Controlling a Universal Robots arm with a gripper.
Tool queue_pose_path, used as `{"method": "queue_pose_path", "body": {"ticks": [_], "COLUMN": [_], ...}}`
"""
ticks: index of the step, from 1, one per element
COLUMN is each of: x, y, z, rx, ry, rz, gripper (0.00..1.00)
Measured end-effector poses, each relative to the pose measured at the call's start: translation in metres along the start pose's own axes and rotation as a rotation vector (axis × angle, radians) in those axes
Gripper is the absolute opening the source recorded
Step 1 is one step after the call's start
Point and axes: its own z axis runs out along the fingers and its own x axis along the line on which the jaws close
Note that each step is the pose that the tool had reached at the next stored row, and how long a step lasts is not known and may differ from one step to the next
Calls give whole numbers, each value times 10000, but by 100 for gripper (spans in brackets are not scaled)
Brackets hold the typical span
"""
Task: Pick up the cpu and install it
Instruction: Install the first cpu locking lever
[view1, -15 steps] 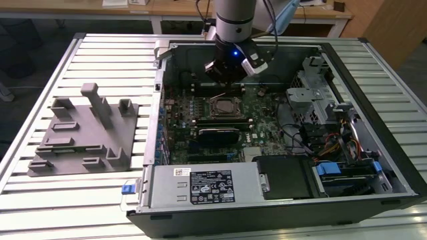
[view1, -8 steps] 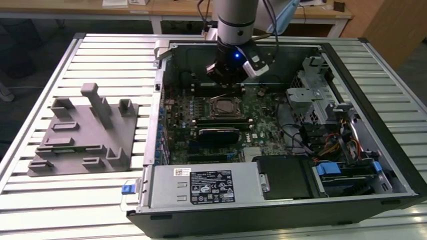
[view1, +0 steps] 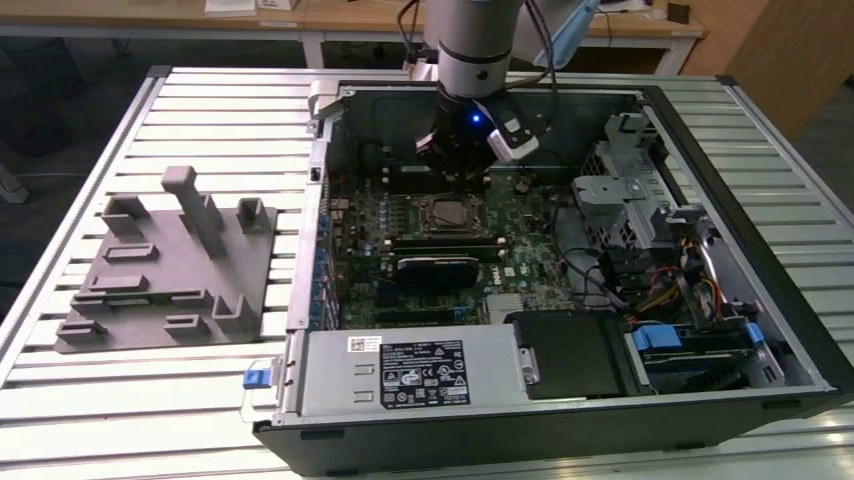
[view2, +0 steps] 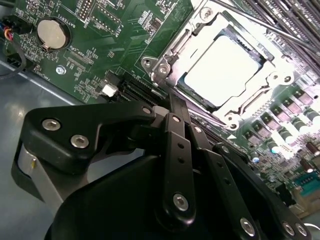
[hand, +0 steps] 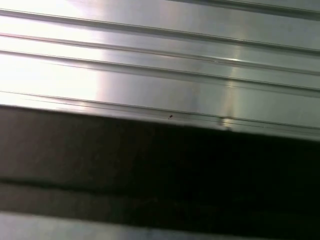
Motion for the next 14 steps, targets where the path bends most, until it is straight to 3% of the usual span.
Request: {"method": "queue_pose_path", "body": {"ticks": [9,14], "x": [-7,-11], "y": [0,-1], "z": [9,13], "rx": [6,146], "ry": [1,17], "rz": [0,-3], "gripper": [11,11]}}
